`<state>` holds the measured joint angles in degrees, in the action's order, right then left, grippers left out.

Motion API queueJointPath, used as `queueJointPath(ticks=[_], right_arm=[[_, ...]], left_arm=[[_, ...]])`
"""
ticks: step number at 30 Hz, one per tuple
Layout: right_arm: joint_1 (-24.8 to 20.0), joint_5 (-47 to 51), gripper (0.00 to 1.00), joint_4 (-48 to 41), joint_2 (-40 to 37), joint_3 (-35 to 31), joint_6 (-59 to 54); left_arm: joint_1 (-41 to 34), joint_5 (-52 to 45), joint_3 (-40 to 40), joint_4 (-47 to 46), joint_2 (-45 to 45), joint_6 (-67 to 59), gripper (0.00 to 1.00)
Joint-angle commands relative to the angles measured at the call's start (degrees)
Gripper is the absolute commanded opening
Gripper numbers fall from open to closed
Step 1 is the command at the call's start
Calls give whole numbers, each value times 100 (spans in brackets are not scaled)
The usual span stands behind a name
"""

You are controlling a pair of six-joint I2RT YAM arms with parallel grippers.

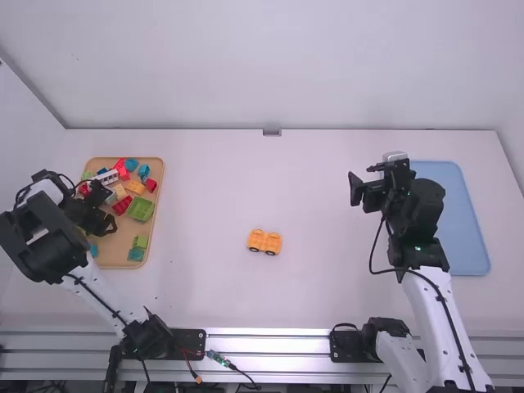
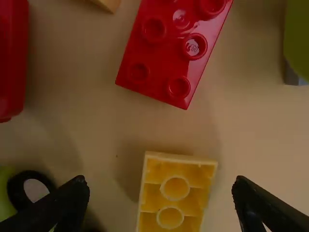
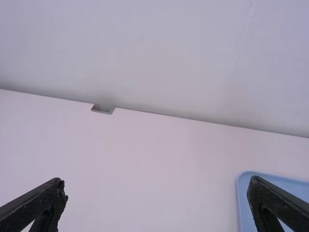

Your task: Assemble lego blocks to make yellow taxi

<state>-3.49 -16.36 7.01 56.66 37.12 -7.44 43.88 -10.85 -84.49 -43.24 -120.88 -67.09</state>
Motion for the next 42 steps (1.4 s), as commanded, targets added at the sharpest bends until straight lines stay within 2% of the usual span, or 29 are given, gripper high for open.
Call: queueJointPath(ticks=[1,4,5,7,13,19,21,22,29,31,32,34,37,42], right_arm=[[11,-31,99,12,11,149,-11],[11,-31,99,16,11,149,-11],[9,-31,99,19,11,149,-11],[11,-9,99,21,11,151,-11],[9,-13,99,19,11,151,-11],[9,-13,99,14,11,149,-9],[11,-13,99,16,11,149,-11],[11,-15,99,16,11,151,-11],[9,-13,99,16,11,149,-13],[9,-11,99,16,11,149,-11],[11,-13,99,16,11,149,-13],[11,-9,99,16,11,149,-15],[11,-13,99,16,11,151,-55],[9,-11,99,16,11,149,-55]], left_arm=[[52,11,-20,-76,-129,23,79],[61,184,-15,-133,-129,23,79],[33,365,-15,-179,-129,21,73],[37,553,-15,-221,-129,23,70],[74,358,-15,-173,-129,18,69],[70,227,-13,-164,-129,-104,58],[70,251,-7,-140,-129,-100,44],[74,254,9,-127,-129,-82,42],[70,293,153,50,-129,-82,44],[70,297,175,61,-129,-80,47],[70,291,179,33,-129,-82,55],[70,297,173,20,-129,-80,59],[79,297,173,35,-129,-82,57],[81,295,173,20,-129,-82,45]])
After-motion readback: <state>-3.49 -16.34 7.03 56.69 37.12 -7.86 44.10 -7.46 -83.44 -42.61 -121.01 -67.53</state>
